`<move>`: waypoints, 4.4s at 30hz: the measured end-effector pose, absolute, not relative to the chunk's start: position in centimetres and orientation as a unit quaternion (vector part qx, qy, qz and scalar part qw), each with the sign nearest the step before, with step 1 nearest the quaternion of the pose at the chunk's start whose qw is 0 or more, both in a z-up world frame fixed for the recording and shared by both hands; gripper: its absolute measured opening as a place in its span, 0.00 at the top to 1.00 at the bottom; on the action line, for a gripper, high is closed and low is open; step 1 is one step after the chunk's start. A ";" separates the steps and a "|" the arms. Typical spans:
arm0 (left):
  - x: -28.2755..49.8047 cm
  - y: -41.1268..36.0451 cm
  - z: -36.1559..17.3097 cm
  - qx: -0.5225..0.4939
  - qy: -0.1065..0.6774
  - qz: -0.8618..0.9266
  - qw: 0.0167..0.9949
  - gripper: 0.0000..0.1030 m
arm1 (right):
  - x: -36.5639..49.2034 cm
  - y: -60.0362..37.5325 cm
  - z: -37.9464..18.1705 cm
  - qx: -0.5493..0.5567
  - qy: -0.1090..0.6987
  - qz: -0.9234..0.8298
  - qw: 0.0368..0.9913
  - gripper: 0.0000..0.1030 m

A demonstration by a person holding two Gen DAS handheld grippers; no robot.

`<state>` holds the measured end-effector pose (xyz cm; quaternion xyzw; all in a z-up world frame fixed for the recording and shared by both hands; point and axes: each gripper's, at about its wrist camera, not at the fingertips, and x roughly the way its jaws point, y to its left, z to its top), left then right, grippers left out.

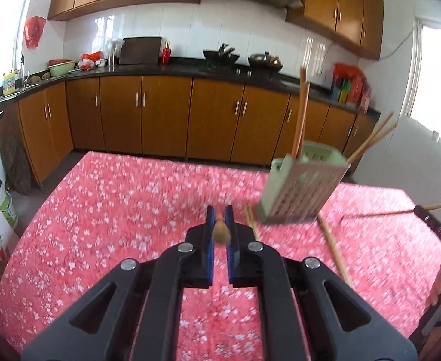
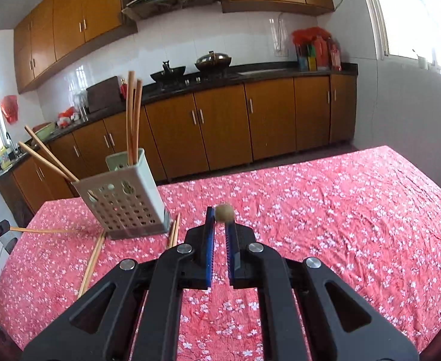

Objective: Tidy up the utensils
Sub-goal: 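Lift both held chopsticks and carry them above the grey holder, then open both tools to drop the chopsticks into the holder, then move both open tools back down to the remaining chopsticks, then close the right tool on a chopstick while the left tool closes on another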

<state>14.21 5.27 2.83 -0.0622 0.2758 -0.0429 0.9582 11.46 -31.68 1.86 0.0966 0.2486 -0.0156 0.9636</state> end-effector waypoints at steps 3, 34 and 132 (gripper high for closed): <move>14.1 5.3 3.9 -0.068 0.266 -0.045 0.961 0.93 | 11.5 -31.8 2.2 0.099 0.242 -0.014 0.965 0.93; 15.9 -2.0 17.0 -0.068 0.149 -0.135 0.977 0.93 | 14.2 -26.7 15.7 0.113 0.058 0.083 0.988 0.93; 15.9 -3.3 -9.7 0.028 0.442 -0.094 0.892 0.90 | 14.8 -26.6 -10.3 0.065 0.432 0.021 0.899 0.92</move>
